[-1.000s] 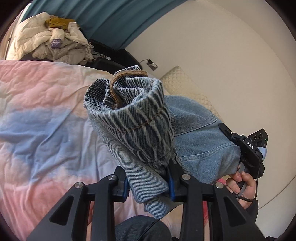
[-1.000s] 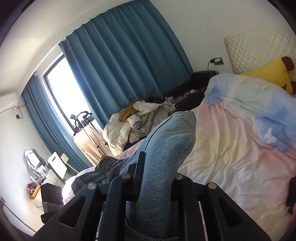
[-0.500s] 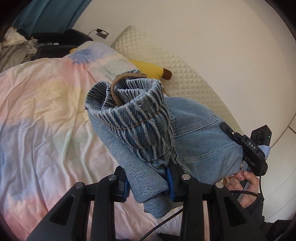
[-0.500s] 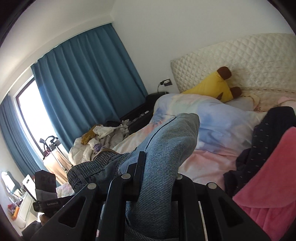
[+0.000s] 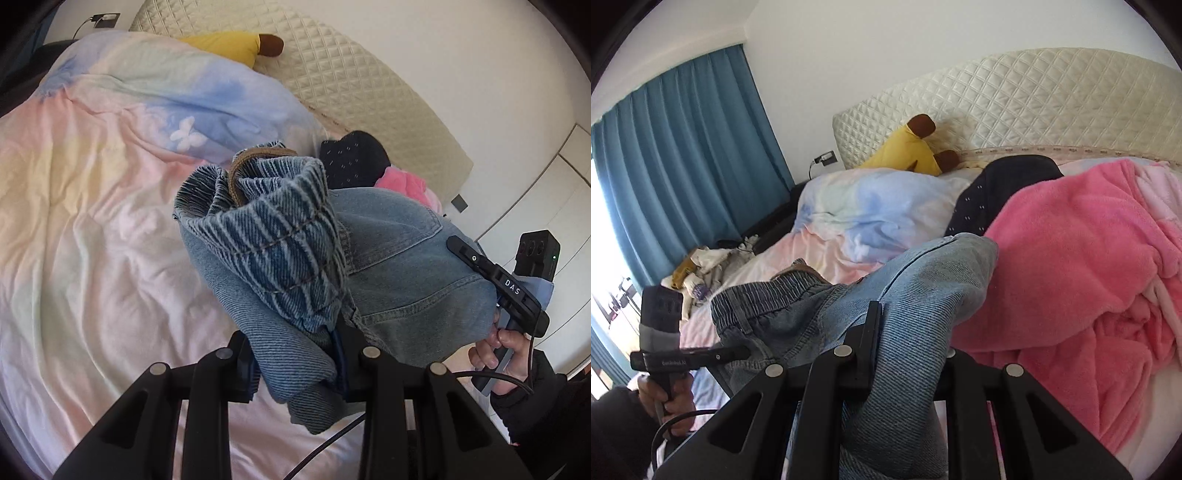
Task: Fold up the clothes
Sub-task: 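Carry the jeans bundle with both tools toward the pink fleece pile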
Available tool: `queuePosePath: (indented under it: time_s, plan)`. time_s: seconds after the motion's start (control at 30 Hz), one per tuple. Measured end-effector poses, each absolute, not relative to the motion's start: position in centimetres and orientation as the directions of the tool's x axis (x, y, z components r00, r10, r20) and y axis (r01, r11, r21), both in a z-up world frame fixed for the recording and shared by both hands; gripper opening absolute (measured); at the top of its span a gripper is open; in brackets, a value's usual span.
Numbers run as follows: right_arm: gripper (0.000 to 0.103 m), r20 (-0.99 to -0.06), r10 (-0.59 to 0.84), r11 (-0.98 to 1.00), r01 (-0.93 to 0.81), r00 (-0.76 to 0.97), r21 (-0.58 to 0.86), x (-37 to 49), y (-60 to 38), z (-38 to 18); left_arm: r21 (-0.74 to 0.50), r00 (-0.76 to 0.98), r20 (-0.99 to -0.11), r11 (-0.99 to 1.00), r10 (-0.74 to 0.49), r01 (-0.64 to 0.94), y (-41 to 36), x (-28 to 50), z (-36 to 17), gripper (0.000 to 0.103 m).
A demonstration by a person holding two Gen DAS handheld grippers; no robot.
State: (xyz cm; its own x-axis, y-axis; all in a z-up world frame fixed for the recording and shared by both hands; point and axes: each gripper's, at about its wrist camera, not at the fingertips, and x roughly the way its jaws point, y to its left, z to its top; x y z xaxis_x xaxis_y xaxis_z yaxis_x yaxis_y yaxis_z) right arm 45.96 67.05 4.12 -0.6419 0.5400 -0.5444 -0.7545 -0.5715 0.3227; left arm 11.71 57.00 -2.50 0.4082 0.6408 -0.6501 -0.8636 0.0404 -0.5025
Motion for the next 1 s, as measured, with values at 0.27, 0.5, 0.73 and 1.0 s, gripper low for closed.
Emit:
queuePosePath:
  time_s: [0.27, 0.5, 0.73, 1.0]
  plan:
    - [0.012, -0.691, 0.498, -0.540, -0.811, -0.524, 0.225, 44.7, 67.0, -4.3, -0.448, 0.403, -0.747, 0.047, 0.529, -0.893, 58.3, 11.4, -7.3, 0.032]
    - [0.015, -0.735, 0.465, -0.436, -0.851, -0.493, 0.295, 45.5, 68.3, -9.8, -0.439, 0.428, -0.776, 0.091, 0.464, -0.894, 58.7, 10.5, -10.3, 0.036]
    - [0.018, -0.734, 0.516, -0.450, -0.869, -0.442, 0.207, 44.9, 67.5, -9.9, -0.418, 0.415, -0.805, 0.092, 0.424, -0.904, 58.9, 10.3, -11.6, 0.048]
    - [0.037, -0.714, 0.563, -0.450, -0.879, -0.417, 0.158, 45.6, 65.7, -7.8, -0.237, 0.237, -0.860, 0.057, 0.452, -0.970, 57.0, 11.2, -8.9, 0.061]
